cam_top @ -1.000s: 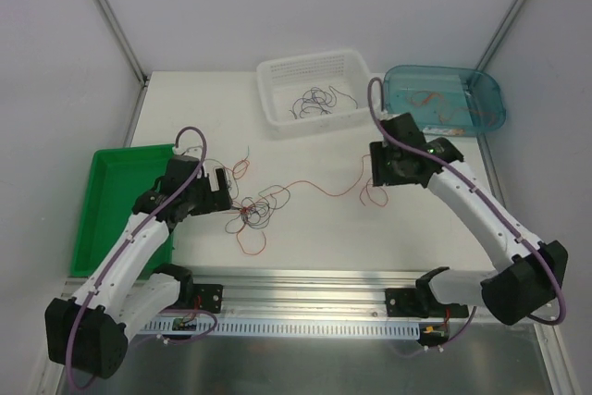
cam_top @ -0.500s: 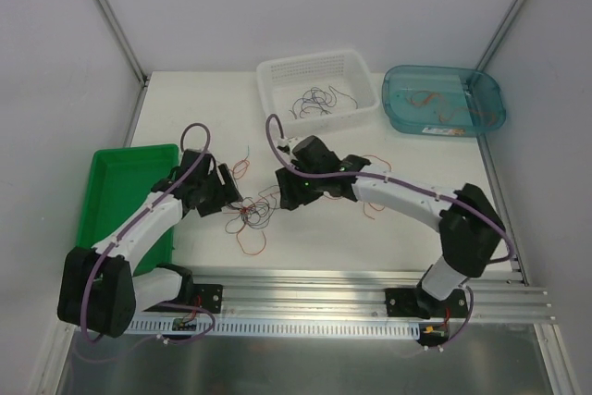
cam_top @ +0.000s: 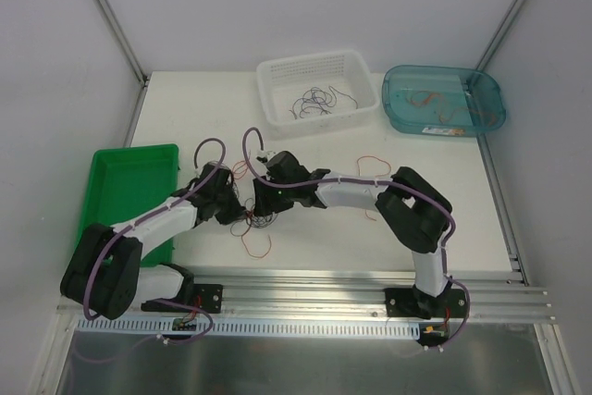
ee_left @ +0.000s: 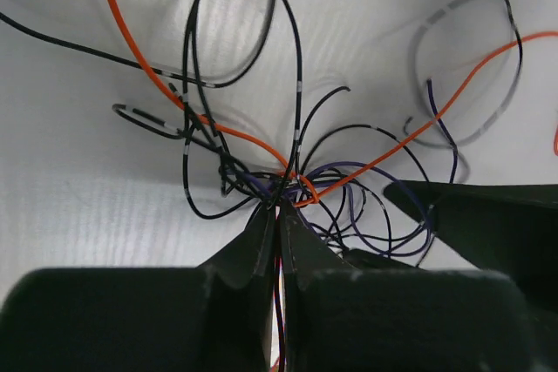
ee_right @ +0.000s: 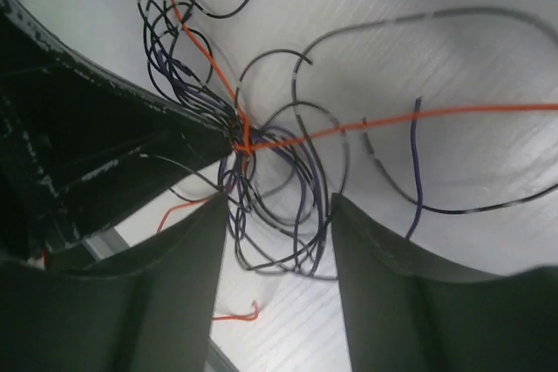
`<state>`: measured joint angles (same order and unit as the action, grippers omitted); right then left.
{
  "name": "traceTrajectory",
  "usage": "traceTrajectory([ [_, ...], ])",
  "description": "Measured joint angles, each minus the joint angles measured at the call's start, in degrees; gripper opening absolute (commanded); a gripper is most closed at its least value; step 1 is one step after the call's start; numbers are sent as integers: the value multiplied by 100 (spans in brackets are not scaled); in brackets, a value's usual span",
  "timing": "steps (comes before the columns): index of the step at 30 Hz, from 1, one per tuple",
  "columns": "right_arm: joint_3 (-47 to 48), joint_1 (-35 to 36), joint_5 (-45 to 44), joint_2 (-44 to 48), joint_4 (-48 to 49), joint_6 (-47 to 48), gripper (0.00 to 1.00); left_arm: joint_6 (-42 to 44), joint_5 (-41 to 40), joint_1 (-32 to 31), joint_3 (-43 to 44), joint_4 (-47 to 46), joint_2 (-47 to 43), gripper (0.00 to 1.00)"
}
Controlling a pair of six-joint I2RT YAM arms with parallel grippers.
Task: Untangle the cables
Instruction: Untie the cable.
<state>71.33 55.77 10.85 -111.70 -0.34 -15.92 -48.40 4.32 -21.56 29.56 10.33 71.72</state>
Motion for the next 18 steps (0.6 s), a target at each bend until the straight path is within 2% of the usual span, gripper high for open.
traceTrajectory([
  [2, 0, 24, 2, -96, 68, -50, 30, -164, 0, -133, -59, -162, -9, 0],
  [3, 0, 28, -9, -105, 52, -79, 9, -243, 2, -179, -105, -225, -46, 0],
  [4, -9, 31, -52, -96, 50, -76, 3, -310, 4, -203, -149, -256, -98, 0],
  [8, -345, -85, -308, 162, -26, -142, 1, -623, 15, -286, -461, -234, -831, 0],
  [10, -682, -256, -426, 463, -166, -138, 1, -758, 2, -289, -636, -225, -1506, 0],
  [14, -1204, -767, -728, 1351, -702, -37, 1, -922, -74, -291, -763, -122, -2649, 0],
  [18, -1257, -994, -988, 2280, -1145, 199, 1, -953, 0, -326, -763, -101, -3132, 0],
])
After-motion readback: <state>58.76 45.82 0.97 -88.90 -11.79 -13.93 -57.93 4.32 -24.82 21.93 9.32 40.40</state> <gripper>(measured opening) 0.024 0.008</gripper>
